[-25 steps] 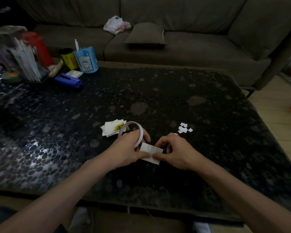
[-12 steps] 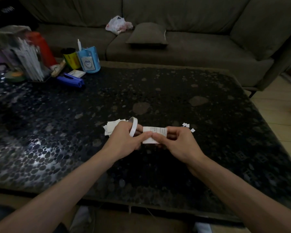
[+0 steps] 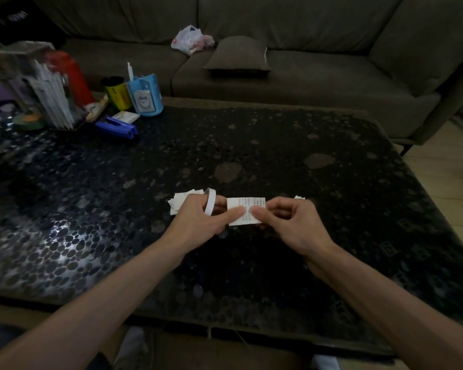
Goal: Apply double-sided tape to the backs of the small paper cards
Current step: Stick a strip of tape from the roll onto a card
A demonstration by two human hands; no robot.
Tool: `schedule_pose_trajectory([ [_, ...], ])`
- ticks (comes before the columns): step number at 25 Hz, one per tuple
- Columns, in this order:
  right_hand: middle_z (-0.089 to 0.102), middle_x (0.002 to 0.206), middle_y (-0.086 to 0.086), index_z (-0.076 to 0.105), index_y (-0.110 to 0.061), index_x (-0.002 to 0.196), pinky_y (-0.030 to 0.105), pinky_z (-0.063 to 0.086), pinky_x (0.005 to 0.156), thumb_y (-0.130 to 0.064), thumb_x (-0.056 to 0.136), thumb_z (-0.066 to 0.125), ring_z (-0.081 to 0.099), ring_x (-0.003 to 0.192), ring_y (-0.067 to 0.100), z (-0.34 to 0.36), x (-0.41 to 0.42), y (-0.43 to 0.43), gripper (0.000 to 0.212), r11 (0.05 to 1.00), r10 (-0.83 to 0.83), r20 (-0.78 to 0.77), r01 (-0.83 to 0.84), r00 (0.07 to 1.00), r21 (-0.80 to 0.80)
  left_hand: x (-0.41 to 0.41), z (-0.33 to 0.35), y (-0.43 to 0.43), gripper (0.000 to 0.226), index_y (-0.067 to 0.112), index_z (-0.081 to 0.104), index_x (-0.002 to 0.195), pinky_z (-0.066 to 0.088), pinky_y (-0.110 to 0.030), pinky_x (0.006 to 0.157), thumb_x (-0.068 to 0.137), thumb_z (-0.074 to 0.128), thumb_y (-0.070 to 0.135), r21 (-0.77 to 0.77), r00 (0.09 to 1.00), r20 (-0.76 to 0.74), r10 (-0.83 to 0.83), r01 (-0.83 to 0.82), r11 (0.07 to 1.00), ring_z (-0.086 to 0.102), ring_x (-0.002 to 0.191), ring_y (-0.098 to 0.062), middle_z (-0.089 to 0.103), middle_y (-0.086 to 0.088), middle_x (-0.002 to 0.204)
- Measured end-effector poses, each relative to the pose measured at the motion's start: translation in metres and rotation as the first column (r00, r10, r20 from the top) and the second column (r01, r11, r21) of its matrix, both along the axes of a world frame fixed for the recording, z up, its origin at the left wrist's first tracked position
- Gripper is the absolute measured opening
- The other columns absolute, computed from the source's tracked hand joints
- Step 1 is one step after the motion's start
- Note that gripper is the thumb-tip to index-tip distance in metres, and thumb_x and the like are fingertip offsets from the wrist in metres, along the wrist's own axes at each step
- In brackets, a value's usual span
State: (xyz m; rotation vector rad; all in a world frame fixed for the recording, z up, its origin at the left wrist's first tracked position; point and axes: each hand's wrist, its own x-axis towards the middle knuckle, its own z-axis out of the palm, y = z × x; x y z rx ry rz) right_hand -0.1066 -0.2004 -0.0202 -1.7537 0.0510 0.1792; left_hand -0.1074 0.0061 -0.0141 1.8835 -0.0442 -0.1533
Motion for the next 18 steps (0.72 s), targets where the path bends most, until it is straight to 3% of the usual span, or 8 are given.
schedule_pose_trajectory([
  [5, 0.081, 0.094, -0.012, 0.08, -0.029, 0.098, 0.023, 0.063, 0.076, -0.038, 0.089, 0.08, 0.078, 0.089, 0.005, -0.0027, -0.0002, 0.0039, 0.013, 0.998, 0.041, -0.002, -0.041, 0.999, 0.055, 0.0029, 0.0014, 0.0001, 0.011, 0.024, 0.082, 0.093, 0.044, -0.016, 0.049, 0.09, 0.08, 0.035, 0.021, 0.999, 0.027, 0.021, -0.022, 1.0, 0.06, 0.051, -0.004, 0.073, 0.001, 0.065],
  [10, 0.08, 0.094, -0.015, 0.08, -0.03, 0.099, 0.018, 0.061, 0.073, -0.035, 0.091, 0.078, 0.076, 0.09, 0.001, -0.0041, 0.0006, 0.0036, 0.009, 0.998, 0.06, 0.057, -0.061, 0.997, 0.003, -0.0005, 0.0013, -0.0032, 0.014, 0.016, 0.081, 0.094, 0.042, -0.013, 0.047, 0.092, 0.077, 0.03, -0.021, 0.999, 0.032, 0.005, -0.005, 1.0, 0.055, 0.046, -0.001, 0.067, 0.008, 0.056],
  [15, 0.081, 0.1, -0.008, 0.078, -0.025, 0.105, 0.03, 0.064, 0.083, -0.033, 0.092, 0.077, 0.078, 0.094, 0.008, -0.0014, -0.0005, 0.0042, 0.016, 0.993, 0.103, 0.033, -0.105, 0.994, 0.06, 0.0001, 0.0047, -0.0033, 0.011, 0.022, 0.081, 0.094, 0.045, -0.016, 0.048, 0.092, 0.077, 0.033, 0.073, 0.996, 0.086, -0.008, 0.002, 0.997, 0.063, 0.051, -0.007, 0.073, -0.002, 0.067],
  [18, 0.081, 0.098, -0.008, 0.079, -0.021, 0.103, 0.027, 0.064, 0.082, -0.028, 0.094, 0.075, 0.078, 0.093, 0.008, 0.0002, 0.0002, 0.0038, 0.012, 0.994, 0.1, 0.079, -0.103, 0.992, 0.037, -0.0018, 0.0033, -0.0051, 0.016, 0.018, 0.08, 0.098, 0.043, -0.015, 0.048, 0.093, 0.075, 0.032, 0.018, 0.998, 0.058, -0.01, 0.009, 1.0, 0.058, 0.048, -0.006, 0.072, -0.001, 0.066],
])
